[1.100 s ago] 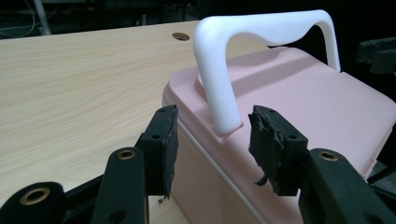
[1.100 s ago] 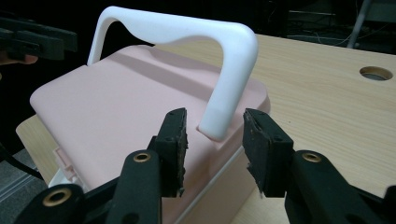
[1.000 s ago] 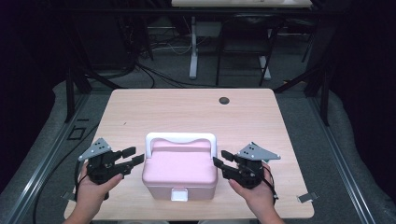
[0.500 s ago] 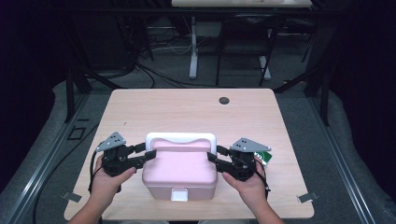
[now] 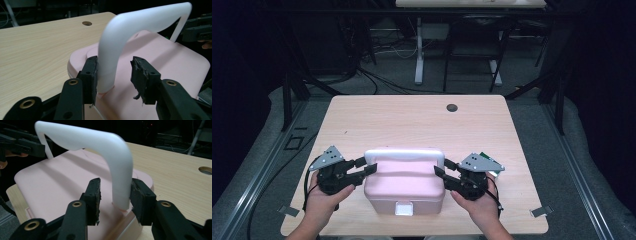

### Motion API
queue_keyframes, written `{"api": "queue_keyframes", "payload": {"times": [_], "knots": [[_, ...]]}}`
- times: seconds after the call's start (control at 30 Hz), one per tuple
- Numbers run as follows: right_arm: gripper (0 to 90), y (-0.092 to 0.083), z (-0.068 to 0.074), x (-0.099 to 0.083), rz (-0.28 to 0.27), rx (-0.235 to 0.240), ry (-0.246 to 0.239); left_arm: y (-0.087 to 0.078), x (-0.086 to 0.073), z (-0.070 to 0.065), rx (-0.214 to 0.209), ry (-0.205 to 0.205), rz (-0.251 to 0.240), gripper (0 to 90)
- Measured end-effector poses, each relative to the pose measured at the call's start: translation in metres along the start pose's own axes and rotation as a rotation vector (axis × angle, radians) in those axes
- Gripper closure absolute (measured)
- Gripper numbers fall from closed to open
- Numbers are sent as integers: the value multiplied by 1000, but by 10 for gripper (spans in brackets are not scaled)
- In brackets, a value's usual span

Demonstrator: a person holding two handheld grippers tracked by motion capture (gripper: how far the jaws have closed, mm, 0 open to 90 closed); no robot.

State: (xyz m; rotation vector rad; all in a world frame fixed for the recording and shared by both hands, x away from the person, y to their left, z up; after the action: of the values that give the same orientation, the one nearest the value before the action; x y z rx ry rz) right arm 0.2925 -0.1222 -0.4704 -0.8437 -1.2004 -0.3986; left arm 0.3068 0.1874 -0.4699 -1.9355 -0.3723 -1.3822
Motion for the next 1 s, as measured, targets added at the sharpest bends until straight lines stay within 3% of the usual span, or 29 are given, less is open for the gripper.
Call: {"api": "queue_keyframes", "payload": {"times": [0.17,0.4,0.8,0.9,0.97,1.0], "knots": [[662,1,2,-6,14,-28,-23,0,-4,2,21,6,-5,653],[713,4,-1,-10,14,-37,-6,1,-5,1,47,16,-4,698],[739,-1,2,-11,19,-37,-15,0,-4,-2,41,29,19,725],[740,-1,1,-9,22,-33,-9,1,-1,-1,38,16,29,727],[740,0,0,-5,15,-39,2,0,5,1,30,2,10,727],[740,-1,-1,-2,-1,-20,10,-1,11,2,28,-1,7,727]]}}
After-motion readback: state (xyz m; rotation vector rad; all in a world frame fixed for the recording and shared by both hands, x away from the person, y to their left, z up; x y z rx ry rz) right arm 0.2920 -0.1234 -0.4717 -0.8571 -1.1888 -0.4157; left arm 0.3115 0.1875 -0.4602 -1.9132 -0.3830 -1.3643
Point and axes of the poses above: each handheld gripper's, and its own axes: y roughly forward along the jaws, x roughly out of its top, z roughly to its left, the point moved 4 cm from there along y, roughly forward along the jaws, and after that the axes turned 1 degree about -z, right-handed, at the moved point
